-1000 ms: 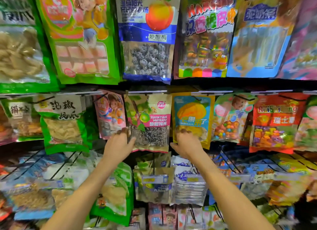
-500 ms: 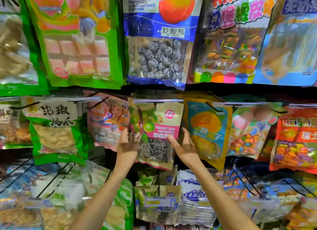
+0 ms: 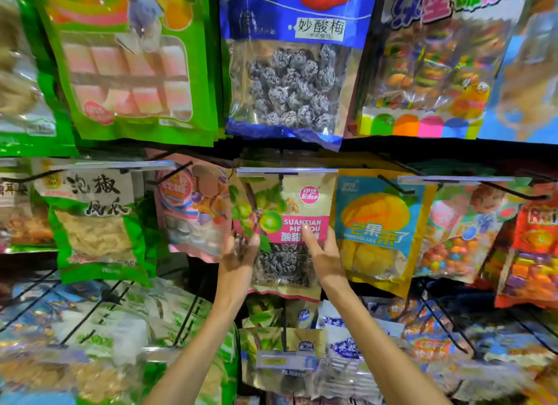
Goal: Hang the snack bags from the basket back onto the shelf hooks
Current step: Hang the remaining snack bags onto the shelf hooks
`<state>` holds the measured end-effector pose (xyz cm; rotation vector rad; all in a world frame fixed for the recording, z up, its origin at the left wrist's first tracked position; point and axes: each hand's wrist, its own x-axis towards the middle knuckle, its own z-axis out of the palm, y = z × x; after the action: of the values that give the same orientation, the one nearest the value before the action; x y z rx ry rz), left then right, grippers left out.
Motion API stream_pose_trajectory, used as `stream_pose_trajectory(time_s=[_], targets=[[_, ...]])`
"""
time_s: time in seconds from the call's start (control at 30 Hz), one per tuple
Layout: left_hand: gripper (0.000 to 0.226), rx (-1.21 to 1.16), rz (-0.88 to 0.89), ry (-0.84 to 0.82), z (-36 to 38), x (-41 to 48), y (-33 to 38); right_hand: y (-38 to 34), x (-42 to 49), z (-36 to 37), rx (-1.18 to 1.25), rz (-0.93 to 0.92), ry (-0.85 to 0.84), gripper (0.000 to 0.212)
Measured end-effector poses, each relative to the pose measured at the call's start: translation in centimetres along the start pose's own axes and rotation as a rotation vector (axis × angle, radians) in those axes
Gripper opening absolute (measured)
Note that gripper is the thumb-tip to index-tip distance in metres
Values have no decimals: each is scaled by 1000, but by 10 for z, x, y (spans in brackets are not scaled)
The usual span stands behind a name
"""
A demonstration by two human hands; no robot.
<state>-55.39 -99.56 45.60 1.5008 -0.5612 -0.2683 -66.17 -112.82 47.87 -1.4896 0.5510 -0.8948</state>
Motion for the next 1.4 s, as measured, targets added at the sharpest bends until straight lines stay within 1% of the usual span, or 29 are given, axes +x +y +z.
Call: stream_pose_trajectory(time_s=[0.03,0.07,0.13,0.23,0.4,0.5,0.63,0.77,0.87,0.9,0.97,1.0,1.1,1.2,1.3,1.4], targets=[[86,9,-1,5,2,-2,0,0,0,1,7,-2,17,48],[88,18,-8,9,5,-5,1,0,-1,2,14,-5,33,48],[84,48,-25,15,8,-6,3,-2,-2,4,25,-14,53,47],[86,56,-37,43,11,-6,8,-6,-1,6,43,-28,62,44],[87,55,-50,37,12,-1,10,-7,2,7,19,-25,72,40],[90,45,-63,24,10,1,12,-5,3,8,7,-11,82,44],[86,24,-85,7,8,2,14,-8,4,6,-17,16,67,46],[89,45,-89,2,3,0,15,-10,2,4,-65,67,47,56],[83,84,-84,-9,0,-1,15,-16,-5,3,-89,106,39,61],[80,101,-82,-10,-1,-1,17,-18,-8,2,-99,118,33,59],[78,123,-85,-11,-4,-2,18,-20,-13,-1,-114,129,20,47],[77,134,-83,-18,-7,-2,18,-21,-16,-2,-146,122,11,42],[73,231,-72,-62,-16,-7,19,-23,-27,-7,-279,57,-23,46],[71,365,-22,-135,-25,-16,25,-24,-34,-14,-412,31,-99,43],[63,576,121,-183,-31,-30,37,-34,-41,-21,-658,58,-231,46],[53,857,188,-197,-37,-39,46,-45,-47,-30,-962,22,-306,46]])
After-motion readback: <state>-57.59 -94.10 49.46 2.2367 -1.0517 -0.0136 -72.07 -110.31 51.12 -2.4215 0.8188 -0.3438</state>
